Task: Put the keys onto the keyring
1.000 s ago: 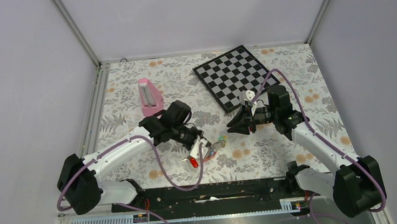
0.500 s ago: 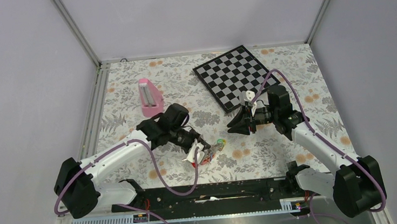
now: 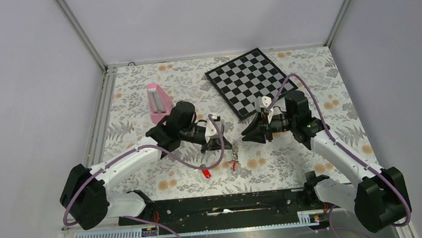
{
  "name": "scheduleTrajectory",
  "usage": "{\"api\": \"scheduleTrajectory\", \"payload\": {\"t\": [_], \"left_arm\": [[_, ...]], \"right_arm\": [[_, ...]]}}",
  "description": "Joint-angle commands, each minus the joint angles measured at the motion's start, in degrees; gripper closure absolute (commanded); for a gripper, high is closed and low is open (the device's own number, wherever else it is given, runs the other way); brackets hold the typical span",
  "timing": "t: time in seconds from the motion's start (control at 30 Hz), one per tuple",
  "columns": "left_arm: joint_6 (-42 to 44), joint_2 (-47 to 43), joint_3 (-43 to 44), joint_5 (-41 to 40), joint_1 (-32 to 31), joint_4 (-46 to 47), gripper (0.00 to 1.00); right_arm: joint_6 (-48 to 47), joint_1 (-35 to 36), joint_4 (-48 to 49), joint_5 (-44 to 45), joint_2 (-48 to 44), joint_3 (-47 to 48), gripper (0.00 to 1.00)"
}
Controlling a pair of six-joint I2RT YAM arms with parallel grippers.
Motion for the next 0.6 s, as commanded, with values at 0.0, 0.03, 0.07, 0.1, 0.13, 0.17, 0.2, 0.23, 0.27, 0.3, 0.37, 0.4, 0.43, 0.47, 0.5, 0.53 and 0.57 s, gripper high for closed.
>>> {"api": "scheduleTrajectory", "payload": {"t": [0.0, 0.03, 0.07, 0.1, 0.13, 0.17, 0.2, 0.23, 0.27, 0.3, 0.37, 0.4, 0.43, 0.47, 0.5, 0.53, 0.57], "left_arm": [[-18.8, 0.5, -1.6, 4.5, 1.2, 15.0, 1.0], [-20.2, 0.5, -2.2, 4.4, 1.3, 16.3, 1.0], [-21.7, 0.5, -2.8, 4.2, 1.4, 17.8, 1.0], [-23.5, 0.6, -3.3, 3.4, 1.6, 19.1, 1.0], [-25.0, 0.7, -3.8, 2.7, 1.6, 20.4, 1.0], [-26.2, 0.8, -4.2, 2.1, 1.7, 21.2, 1.0], [-27.0, 1.0, -4.4, 1.4, 1.7, 21.8, 1.0], [-27.5, 1.1, -4.5, 0.7, 1.7, 22.3, 1.0], [-28.1, 1.3, -4.5, 0.0, 1.7, 22.5, 1.0], [-28.4, 1.5, -4.3, -0.6, 1.7, 22.5, 1.0], [-28.6, 1.9, -4.1, -1.2, 1.7, 22.3, 1.0], [-28.7, 2.0, -3.9, -1.4, 1.7, 22.3, 1.0], [-28.7, 2.1, -3.9, -1.8, 1.7, 22.2, 1.0], [-28.7, 2.1, -3.8, -2.4, 1.7, 22.0, 1.0], [-28.9, 2.1, -3.6, -3.3, 1.7, 21.7, 1.0], [-29.2, 2.1, -3.4, -4.0, 1.8, 21.4, 1.0], [-29.7, 2.1, -3.2, -4.7, 2.0, 21.3, 1.0]], "right_arm": [[-0.6, -0.3, -0.4, 0.6, -1.7, 2.9, 0.67], [-0.6, -0.3, -0.5, 0.6, -1.8, 3.1, 0.67], [-0.6, -0.3, -0.7, 0.5, -1.9, 3.3, 0.67], [-0.7, -0.4, -0.9, 0.5, -2.0, 3.4, 0.67], [-0.8, -0.4, -1.3, 0.4, -2.2, 3.6, 0.67], [-0.9, -0.3, -1.7, 0.3, -2.3, 3.7, 0.68], [-1.0, -0.4, -2.0, 0.2, -2.4, 3.9, 0.68], [-0.9, -0.3, -2.2, -0.1, -2.5, 4.0, 0.68], [-0.8, -0.3, -2.4, -0.3, -2.4, 4.2, 0.68], [-0.4, -0.4, -2.3, -0.6, -2.4, 4.4, 0.68], [0.2, -0.3, -1.8, -1.0, -2.2, 4.6, 0.68], [0.4, -0.3, -1.7, -1.0, -2.1, 4.6, 0.68], [0.4, -0.3, -1.7, -1.0, -2.0, 4.7, 0.68], [0.2, -0.3, -2.1, -0.9, -2.0, 4.9, 0.68], [-0.2, -0.3, -2.4, -0.8, -2.0, 5.3, 0.67], [-1.2, -0.3, -5.3, -0.6, -2.0, 6.0, 0.67], [-2.3, -0.3, -7.2, 0.0, -2.1, 7.0, 0.67]]}}
